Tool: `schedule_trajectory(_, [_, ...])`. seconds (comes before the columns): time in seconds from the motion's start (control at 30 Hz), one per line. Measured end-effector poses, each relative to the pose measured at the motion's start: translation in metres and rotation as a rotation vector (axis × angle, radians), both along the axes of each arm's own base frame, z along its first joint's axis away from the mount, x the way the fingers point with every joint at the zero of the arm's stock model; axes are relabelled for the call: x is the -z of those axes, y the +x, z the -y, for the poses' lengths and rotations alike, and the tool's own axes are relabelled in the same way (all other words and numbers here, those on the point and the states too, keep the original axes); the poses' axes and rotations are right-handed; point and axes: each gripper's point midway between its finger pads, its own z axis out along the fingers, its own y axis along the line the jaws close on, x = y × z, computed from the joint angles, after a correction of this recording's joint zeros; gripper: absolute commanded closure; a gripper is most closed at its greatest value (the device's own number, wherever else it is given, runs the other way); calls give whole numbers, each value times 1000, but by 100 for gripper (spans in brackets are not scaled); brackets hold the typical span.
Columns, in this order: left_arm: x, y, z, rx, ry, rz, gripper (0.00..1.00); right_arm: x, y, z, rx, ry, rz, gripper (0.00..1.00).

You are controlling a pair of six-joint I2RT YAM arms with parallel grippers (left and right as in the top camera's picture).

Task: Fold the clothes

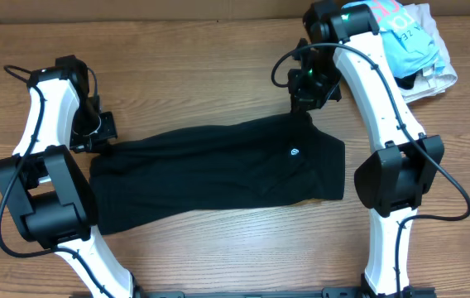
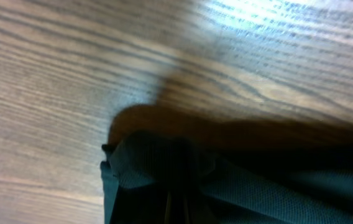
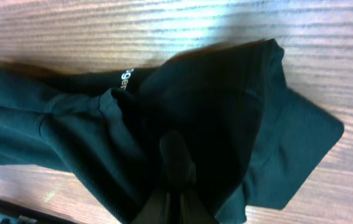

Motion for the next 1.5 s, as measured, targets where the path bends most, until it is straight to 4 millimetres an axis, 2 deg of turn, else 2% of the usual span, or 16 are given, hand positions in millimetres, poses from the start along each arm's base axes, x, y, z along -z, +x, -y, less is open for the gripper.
schedule_trajectory(0.17, [0, -8, -4, 4, 24, -35, 96, 11, -15, -4, 14, -30, -57, 96])
schedule_trajectory(0.4, [13, -25, -8, 12, 55, -94, 96, 52, -64, 10, 47, -168, -213, 96])
schedule_trajectory(0.47, [15, -27, -8, 13, 61, -102, 81, 62, -79, 14, 55, -201, -242, 96])
schedule_trajectory(0.5, [15, -28, -9, 20, 65, -107, 62, 65, -84, 14, 59, -209, -248, 95])
schedule_trajectory(0.53, [15, -29, -10, 31, 71, -111, 47, 68, -89, 16, 62, -217, -253, 92])
schedule_trajectory(0.57, [15, -30, -12, 39, 77, -117, 39, 69, -94, 18, 68, -224, -261, 85])
schedule_trajectory(0.63, [15, -32, -14, 42, 89, -123, 34, 69, -101, 23, 82, -242, -272, 76])
schedule_trajectory(0.73, [14, -34, -15, 48, 98, -136, 32, 65, -101, 27, 88, -249, -260, 72])
schedule_trajectory(0.8, [12, -40, -14, 50, 93, -162, 32, 63, -100, 28, 90, -248, -248, 60])
schedule_trajectory(0.9, [0, -42, -13, 51, 86, -178, 32, 57, -94, 28, 94, -236, -204, 46])
schedule_trajectory(0.97, [-11, -33, -14, 47, 84, -151, 31, 47, -91, 27, 94, -222, -162, 39])
schedule_trajectory(1.03, [-29, -20, -14, 44, 85, -88, 30, 28, -87, 27, 93, -194, -90, 34])
schedule_trajectory(1.17, [-83, -5, -6, 52, 66, 106, 25, -31, -87, 28, 96, -120, 100, 27])
schedule_trajectory(1.37, [-183, -23, 14, 58, 55, 415, 19, -128, -124, 40, 116, -3, 387, 19])
schedule_trajectory(1.43, [-203, -32, 19, 62, 55, 487, 18, -148, -141, 46, 120, 19, 444, 18])
schedule_trajectory(1.5, [-206, -40, 23, 61, 53, 524, 17, -159, -156, 51, 126, 31, 470, 18])
